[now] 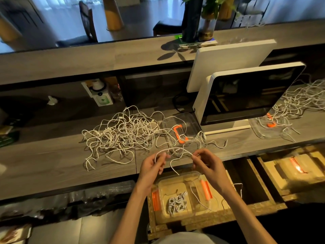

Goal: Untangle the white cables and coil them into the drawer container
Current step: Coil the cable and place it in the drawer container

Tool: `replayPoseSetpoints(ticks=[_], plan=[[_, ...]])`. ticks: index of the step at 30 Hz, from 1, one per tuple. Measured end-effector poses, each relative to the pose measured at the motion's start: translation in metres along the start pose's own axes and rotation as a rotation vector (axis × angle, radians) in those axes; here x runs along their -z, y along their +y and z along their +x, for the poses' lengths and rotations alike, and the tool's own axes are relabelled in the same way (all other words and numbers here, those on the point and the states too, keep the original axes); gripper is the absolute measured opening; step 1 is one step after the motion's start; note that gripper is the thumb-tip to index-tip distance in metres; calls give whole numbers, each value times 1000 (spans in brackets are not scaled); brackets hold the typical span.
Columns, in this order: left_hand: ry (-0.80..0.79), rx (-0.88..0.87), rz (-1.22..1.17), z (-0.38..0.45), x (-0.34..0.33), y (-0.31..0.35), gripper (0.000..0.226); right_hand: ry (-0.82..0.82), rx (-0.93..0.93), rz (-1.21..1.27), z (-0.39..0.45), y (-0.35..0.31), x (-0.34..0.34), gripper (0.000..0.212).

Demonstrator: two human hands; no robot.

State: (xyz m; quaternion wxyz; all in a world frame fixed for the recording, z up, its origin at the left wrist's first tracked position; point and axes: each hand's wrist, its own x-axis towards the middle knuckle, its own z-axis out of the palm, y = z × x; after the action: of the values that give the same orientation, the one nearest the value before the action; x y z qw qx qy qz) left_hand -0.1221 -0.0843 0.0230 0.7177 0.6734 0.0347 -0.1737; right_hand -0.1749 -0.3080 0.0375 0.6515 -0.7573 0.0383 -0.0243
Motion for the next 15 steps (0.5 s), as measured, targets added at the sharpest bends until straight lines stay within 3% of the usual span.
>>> replayPoseSetpoints(ticks=[2, 8, 11, 15], plan=[[35, -41, 259, 2, 7, -7, 15, 49, 16, -33, 3, 2, 4, 12], [90, -177, 730, 8, 26, -23, 10, 192, 16, -114, 12, 9, 22, 9], [94, -178, 629, 10, 31, -24, 19, 223, 21, -135, 18, 8, 31, 9], [55, -65, 183, 10, 22, -10, 30, 165, -21, -134, 19, 14, 33, 8]])
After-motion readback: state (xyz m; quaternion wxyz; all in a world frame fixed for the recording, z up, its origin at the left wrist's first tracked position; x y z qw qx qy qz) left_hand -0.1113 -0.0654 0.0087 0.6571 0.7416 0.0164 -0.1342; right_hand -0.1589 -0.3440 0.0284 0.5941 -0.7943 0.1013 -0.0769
